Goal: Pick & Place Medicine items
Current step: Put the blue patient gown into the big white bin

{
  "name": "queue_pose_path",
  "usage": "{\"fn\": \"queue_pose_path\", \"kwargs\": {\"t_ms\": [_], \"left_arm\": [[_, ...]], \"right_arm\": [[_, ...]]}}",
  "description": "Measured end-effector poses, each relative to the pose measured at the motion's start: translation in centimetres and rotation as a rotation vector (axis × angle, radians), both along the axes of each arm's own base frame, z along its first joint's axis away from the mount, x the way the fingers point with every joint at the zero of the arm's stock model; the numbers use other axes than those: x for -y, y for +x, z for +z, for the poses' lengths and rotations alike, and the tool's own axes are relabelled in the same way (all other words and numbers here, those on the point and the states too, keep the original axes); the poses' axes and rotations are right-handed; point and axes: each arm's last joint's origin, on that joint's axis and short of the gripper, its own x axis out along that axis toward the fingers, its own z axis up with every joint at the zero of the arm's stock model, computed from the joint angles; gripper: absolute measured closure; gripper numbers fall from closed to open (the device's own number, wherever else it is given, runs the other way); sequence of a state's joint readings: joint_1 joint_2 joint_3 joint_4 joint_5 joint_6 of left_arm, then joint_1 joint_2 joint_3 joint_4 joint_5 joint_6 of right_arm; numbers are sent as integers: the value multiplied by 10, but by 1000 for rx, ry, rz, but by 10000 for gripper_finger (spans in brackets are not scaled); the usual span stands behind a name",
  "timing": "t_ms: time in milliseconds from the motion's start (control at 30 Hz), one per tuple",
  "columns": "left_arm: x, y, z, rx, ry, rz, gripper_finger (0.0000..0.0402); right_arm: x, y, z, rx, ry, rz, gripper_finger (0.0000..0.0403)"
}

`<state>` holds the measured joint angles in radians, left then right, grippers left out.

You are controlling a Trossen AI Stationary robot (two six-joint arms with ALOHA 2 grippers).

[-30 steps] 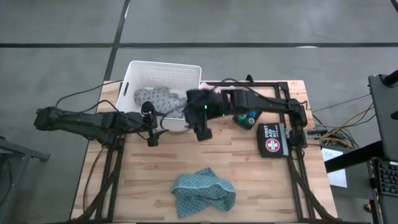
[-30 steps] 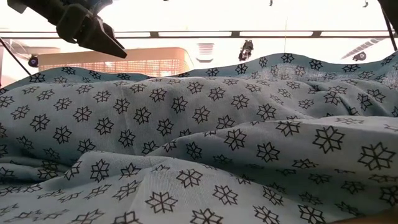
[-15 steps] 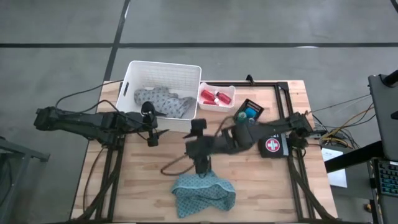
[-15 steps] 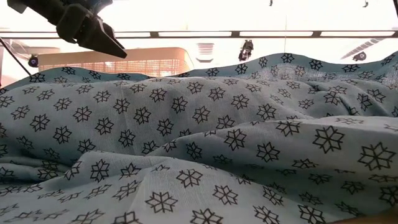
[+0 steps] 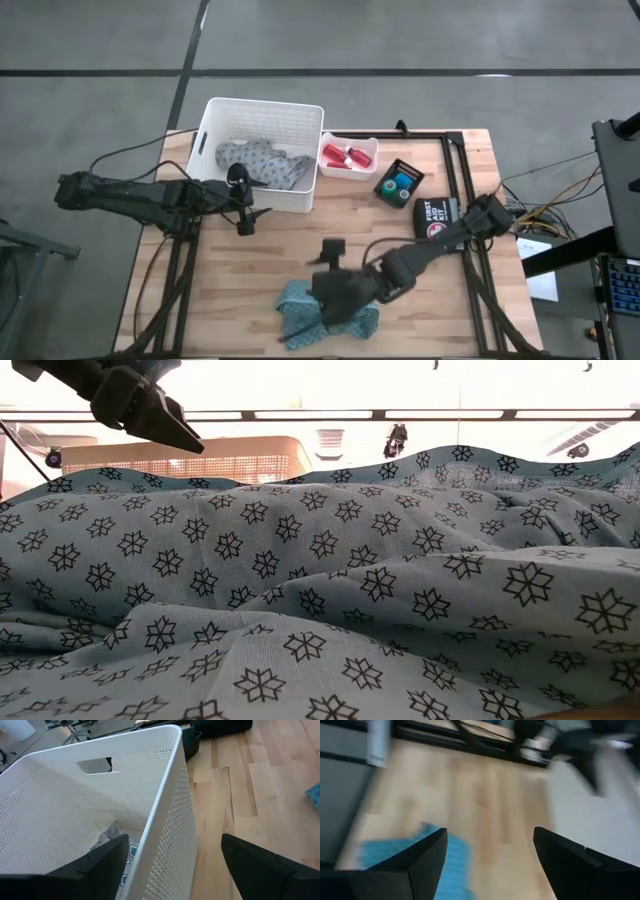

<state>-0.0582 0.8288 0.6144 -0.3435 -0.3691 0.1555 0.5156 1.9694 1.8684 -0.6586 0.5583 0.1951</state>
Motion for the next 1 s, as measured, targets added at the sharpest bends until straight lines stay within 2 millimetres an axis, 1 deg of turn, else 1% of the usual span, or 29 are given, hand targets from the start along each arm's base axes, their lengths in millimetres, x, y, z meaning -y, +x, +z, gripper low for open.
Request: {"fn": "queue_pose_path", "kwargs": {"t_ms": [100,167,233,400,567,733,867,1000], "left_arm": [[0,0,0,0,0,0,82],[0,0,0,0,0,0,82],[0,0,0,0,0,0,82],[0,0,0,0,0,0,82],[0,0,0,0,0,0,82],[0,2,5,9,97,-56,82],[0,3,17,48,107,-57,82],[0,4,37,108,105,-54,82]], "right_arm": [[-24,-5,-14,49,82,90,121],[-36,-10,-24,71,93,125,128],[-45,-14,-28,76,88,155,135],[-53,-21,-33,75,91,180,149],[-62,-25,-32,76,135,244,156],[-63,-25,-30,82,141,240,156],[-63,-26,-31,75,139,240,154],[-63,-26,-33,71,137,240,154]]}}
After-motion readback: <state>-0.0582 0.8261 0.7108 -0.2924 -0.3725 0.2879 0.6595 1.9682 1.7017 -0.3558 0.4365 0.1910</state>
